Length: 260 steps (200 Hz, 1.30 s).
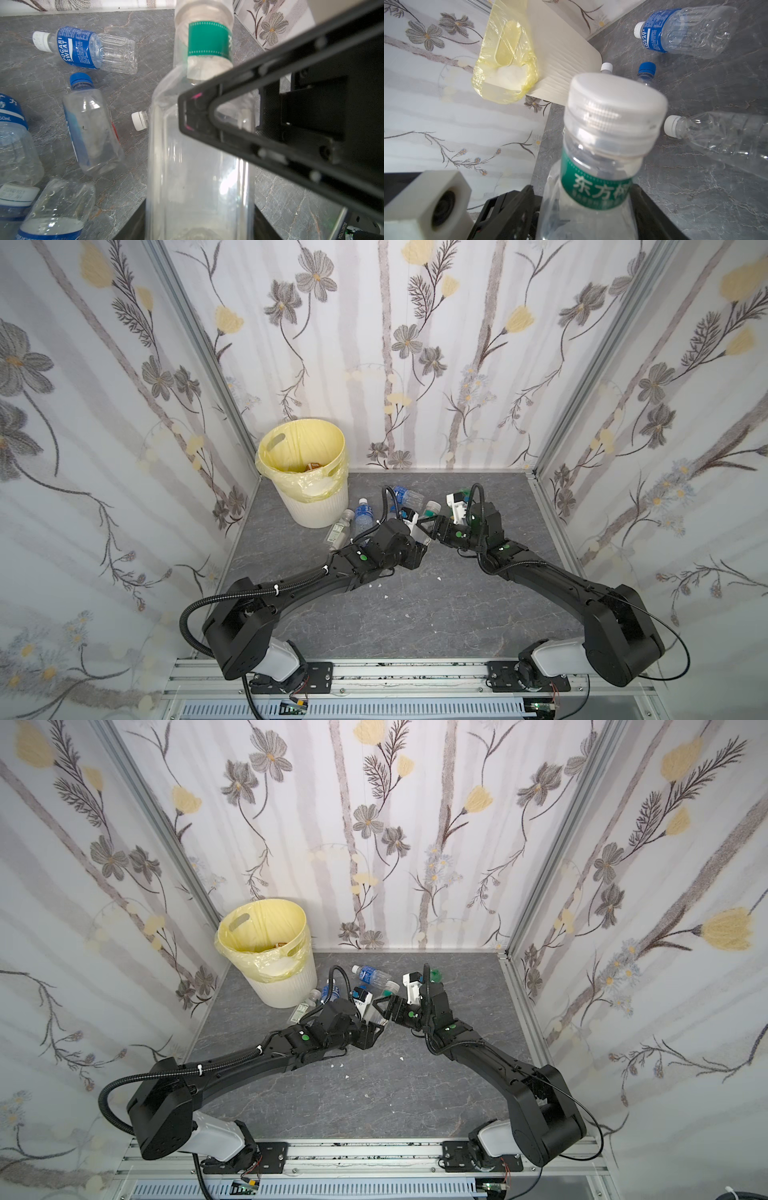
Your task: Throw the plastic bottles in the bin
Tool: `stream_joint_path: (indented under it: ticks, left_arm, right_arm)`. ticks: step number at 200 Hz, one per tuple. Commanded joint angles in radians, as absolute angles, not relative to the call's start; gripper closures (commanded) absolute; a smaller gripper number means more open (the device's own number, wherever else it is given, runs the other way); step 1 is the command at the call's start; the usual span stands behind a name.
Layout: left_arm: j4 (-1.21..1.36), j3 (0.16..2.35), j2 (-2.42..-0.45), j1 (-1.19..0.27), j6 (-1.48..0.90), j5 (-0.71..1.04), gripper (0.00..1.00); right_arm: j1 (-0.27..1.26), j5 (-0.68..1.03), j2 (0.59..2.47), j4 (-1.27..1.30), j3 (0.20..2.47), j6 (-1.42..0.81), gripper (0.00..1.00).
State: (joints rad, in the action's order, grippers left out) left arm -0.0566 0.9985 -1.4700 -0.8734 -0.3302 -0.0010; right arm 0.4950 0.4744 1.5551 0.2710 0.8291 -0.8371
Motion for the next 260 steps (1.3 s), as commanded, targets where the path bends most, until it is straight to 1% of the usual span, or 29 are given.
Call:
stream_joint_path:
  ticks: [1,21,59,108,125,136,164,183,203,235,260]
  left_arm:
    - [-0.008,0.991,-1.454,-0.872,-0.335,-0.039,0.43]
    - [-0.005,0.989,-1.449,-0.871,-0.336,-0.063,0.43]
    - [0.003,0.999,-1.453,-0.869,-0.336,-0.090,0.43]
    - [0.008,1.009,-1.454,-0.863,-0.341,-0.109,0.41]
    - [0.009,1.012,-1.454,-0.861,-0.343,-0.109,0.40]
    - [0.009,1.012,-1.456,-0.861,-0.344,-0.104,0.38]
    - [0.009,1.007,-1.452,-0.859,-0.348,-0.100,0.28]
    - [0.008,0.991,-1.433,-0.855,-0.348,-0.095,0.24]
    - [0.005,0.962,-1.384,-0.839,-0.347,-0.091,0.16]
    - [-0.010,0.940,-1.276,-0.762,-0.369,-0.070,0.07]
    - [-0.031,1.007,-1.264,-0.680,-0.427,0.028,0.04]
  right_arm:
    - [0.498,0.488,1.565,0.324,0.842,-0.860,0.31]
    - [0.501,0.494,1.572,0.330,0.842,-0.866,0.36]
    - [0.512,0.502,1.582,0.344,0.839,-0.876,0.42]
    - [0.517,0.511,1.589,0.350,0.843,-0.877,0.43]
    - [0.517,0.514,1.588,0.352,0.846,-0.876,0.48]
    - [0.518,0.514,1.589,0.351,0.849,-0.876,0.50]
    - [0.518,0.508,1.588,0.335,0.866,-0.861,0.51]
    - [0.517,0.485,1.589,0.287,0.890,-0.820,0.52]
    - [0.517,0.454,1.588,0.230,0.913,-0.766,0.52]
    - [0.517,0.424,1.583,0.187,0.922,-0.693,0.53]
    - [0.523,0.406,1.561,0.189,0.907,-0.642,0.53]
